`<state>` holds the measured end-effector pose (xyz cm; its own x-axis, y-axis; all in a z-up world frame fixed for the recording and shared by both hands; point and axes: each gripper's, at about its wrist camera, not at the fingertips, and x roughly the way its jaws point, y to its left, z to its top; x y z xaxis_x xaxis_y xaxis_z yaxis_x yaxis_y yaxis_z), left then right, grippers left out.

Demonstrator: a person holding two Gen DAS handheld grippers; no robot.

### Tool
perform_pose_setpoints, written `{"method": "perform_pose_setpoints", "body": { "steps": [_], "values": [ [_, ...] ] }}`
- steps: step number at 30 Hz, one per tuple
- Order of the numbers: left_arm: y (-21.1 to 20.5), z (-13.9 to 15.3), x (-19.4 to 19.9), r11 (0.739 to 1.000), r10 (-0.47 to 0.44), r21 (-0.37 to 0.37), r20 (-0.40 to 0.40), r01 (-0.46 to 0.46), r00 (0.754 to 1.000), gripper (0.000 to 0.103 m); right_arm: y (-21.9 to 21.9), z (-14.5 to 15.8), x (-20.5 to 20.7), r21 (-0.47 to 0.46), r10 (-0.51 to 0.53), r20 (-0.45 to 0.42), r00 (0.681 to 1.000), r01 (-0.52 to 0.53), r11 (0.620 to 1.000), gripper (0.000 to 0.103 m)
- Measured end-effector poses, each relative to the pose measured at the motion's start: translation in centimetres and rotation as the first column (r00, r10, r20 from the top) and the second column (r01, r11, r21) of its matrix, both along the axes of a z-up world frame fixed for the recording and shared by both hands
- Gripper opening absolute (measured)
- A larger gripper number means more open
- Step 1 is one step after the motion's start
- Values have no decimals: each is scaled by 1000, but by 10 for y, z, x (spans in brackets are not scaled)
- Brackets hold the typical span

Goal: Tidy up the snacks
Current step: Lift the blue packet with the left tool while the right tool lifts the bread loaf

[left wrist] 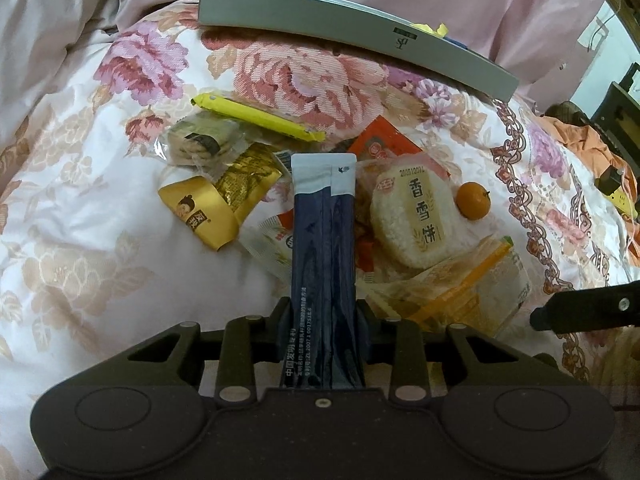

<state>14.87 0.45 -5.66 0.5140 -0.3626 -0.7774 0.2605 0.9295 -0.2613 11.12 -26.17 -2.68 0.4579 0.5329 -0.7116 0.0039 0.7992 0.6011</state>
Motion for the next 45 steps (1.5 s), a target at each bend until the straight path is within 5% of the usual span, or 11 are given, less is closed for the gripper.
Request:
{"method": "perform_pose_setpoints", "body": {
  "steps": [8, 16, 24, 27, 32, 37, 45],
  "values": [
    [2, 0, -1, 1000, 17, -12, -8, -17, 1000, 35, 18, -14, 17, 59, -31, -59, 998, 34, 998, 103],
    [3, 1, -2, 999, 50, 7, -2, -50, 999, 34, 33, -24, 41, -10, -160, -97, 982, 159, 987, 103],
    [3, 0, 1, 997, 53, 51, 24, -54, 998, 36, 52, -15, 39, -190, -70, 67, 995, 81, 978, 78],
    [2, -3, 5, 996, 58, 60, 33, -59, 998, 38, 53, -14, 35, -193, -27, 123, 992, 51, 980, 76],
    [2, -5, 10, 996, 61, 62, 45, -63, 997, 40, 54, -26, 36, -125, -14, 65, 998, 22, 992, 83],
    [-1, -5, 12, 995, 48, 80, 59, -53, 997, 39, 60, -28, 34, -155, 0, 81, 997, 12, 988, 85],
    [-3, -3, 5, 993, 54, 97, 90, -62, 994, 29, 67, -25, 23, -206, 10, 154, 988, 22, 978, 70]
  ]
}}
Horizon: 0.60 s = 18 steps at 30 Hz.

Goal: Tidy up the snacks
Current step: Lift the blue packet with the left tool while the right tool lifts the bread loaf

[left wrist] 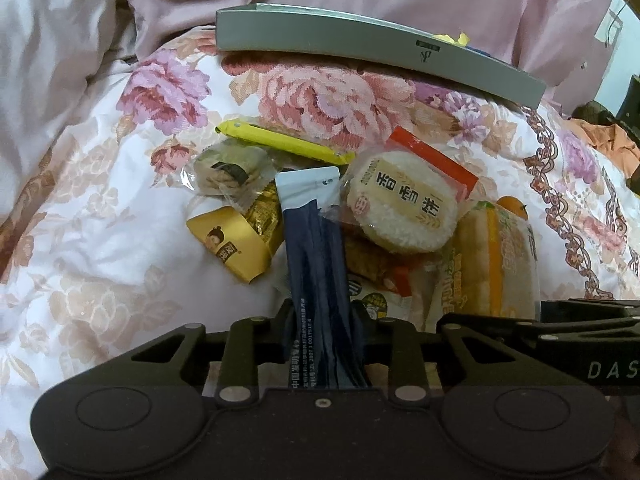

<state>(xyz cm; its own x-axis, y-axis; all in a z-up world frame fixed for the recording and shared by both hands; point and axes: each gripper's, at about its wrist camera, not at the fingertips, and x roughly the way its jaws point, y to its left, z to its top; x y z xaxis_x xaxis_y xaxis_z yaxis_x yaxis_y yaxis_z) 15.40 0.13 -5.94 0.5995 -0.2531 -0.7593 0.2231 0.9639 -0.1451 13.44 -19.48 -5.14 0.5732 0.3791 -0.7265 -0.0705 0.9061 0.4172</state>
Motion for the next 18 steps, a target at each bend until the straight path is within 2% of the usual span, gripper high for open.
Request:
{"method": "perform_pose_setpoints", "body": {
  "steps": [5, 11, 18],
  "values": [
    [2, 5, -7, 999, 18, -38, 7, -18, 1000, 27, 1, 6, -9, -57, -12, 60, 998, 16, 998, 65],
    [9, 9, -22, 988, 59, -140, -48, -65, 997, 27, -4, 18, -25, -114, -33, 132, 991, 48, 992, 57],
    [19, 22, -36, 967, 149, -213, 18, -142, 989, 27, -12, 24, -35, -92, -32, 161, 986, 47, 995, 55]
  ]
}}
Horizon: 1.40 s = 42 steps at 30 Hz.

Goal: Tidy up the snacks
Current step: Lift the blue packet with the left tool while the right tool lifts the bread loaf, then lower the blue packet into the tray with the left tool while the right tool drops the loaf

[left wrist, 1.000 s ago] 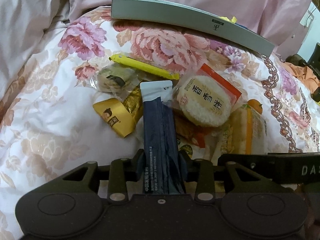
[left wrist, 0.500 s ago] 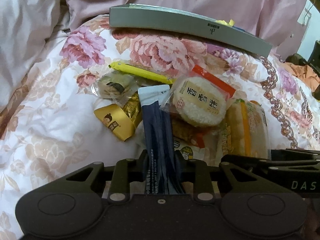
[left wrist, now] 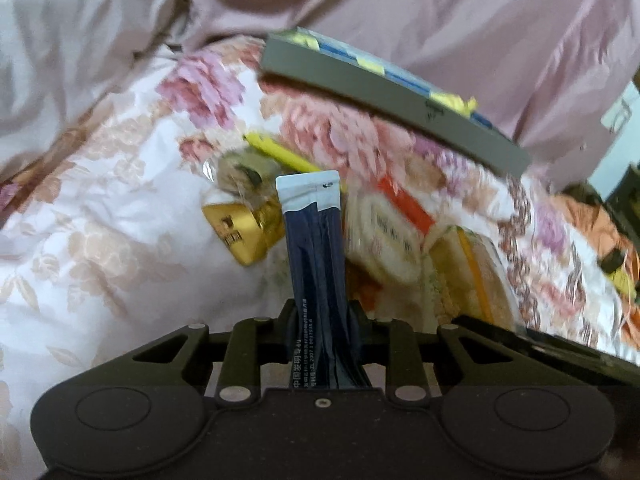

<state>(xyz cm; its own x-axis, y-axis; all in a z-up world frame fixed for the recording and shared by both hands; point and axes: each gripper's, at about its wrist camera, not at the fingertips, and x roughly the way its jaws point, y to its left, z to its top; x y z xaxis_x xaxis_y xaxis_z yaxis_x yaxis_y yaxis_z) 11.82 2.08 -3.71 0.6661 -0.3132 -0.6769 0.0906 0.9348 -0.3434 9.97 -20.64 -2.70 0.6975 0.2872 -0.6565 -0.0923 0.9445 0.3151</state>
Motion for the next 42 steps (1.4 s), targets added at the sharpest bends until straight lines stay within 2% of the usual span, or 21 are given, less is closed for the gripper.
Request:
{"method": "perform_pose_setpoints", "body": {
  "steps": [9, 16, 28, 34, 42],
  "values": [
    [2, 12, 0, 999, 33, -3, 109, -33, 994, 27, 2, 17, -12, -9, 9, 176, 984, -8, 1000, 55],
    [-10, 34, 16, 999, 30, 32, 197, -37, 980, 27, -11, 26, 3, 30, -21, 246, 969, 14, 999, 55],
    [-55, 82, 99, 996, 89, -36, 293, -82, 952, 27, -38, 58, 43, 30, -70, 478, 875, 63, 998, 54],
    [-82, 112, 156, 992, 129, -57, 321, -117, 938, 27, -66, 62, 79, 67, -148, 516, 844, 133, 989, 55],
    [-120, 113, 209, 993, 120, -24, 313, -119, 942, 27, -103, 54, 127, 127, -242, 481, 842, 207, 970, 55]
  ]
}}
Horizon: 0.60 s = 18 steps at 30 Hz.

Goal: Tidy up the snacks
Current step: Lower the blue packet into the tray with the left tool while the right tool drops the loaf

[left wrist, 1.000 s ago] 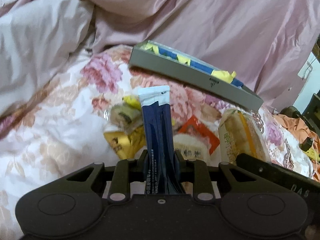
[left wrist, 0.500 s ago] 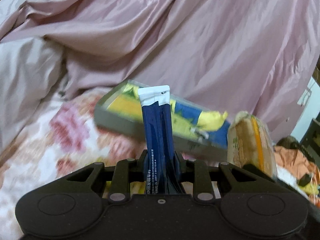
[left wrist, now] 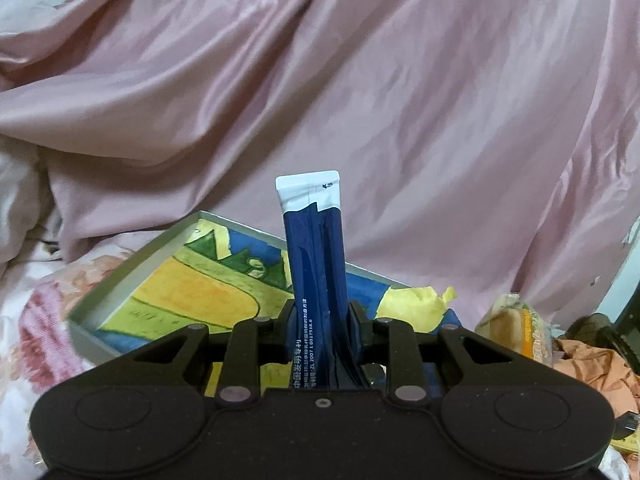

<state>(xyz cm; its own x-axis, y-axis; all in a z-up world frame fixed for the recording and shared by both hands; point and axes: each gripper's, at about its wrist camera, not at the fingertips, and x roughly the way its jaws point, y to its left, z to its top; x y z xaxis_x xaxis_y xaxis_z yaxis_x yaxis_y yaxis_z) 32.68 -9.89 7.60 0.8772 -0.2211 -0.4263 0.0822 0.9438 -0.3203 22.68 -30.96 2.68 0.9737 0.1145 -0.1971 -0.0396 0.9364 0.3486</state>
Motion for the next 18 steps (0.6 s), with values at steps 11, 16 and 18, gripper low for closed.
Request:
{"method": "perform_pose_setpoints", "body": {
  "steps": [11, 16, 18],
  "values": [
    [-20, -23, 33, 998, 36, 61, -87, -30, 996, 27, -16, -6, 33, 36, 0, -43, 999, 2, 999, 55],
    [-20, -30, 36, 997, 43, 63, -112, -36, 993, 27, -12, -7, 35, 37, 9, -65, 998, -6, 999, 55],
    [-21, -31, 37, 997, 43, 67, -116, -35, 992, 28, -11, -6, 35, 34, 10, -66, 998, -8, 999, 55]
  ]
}}
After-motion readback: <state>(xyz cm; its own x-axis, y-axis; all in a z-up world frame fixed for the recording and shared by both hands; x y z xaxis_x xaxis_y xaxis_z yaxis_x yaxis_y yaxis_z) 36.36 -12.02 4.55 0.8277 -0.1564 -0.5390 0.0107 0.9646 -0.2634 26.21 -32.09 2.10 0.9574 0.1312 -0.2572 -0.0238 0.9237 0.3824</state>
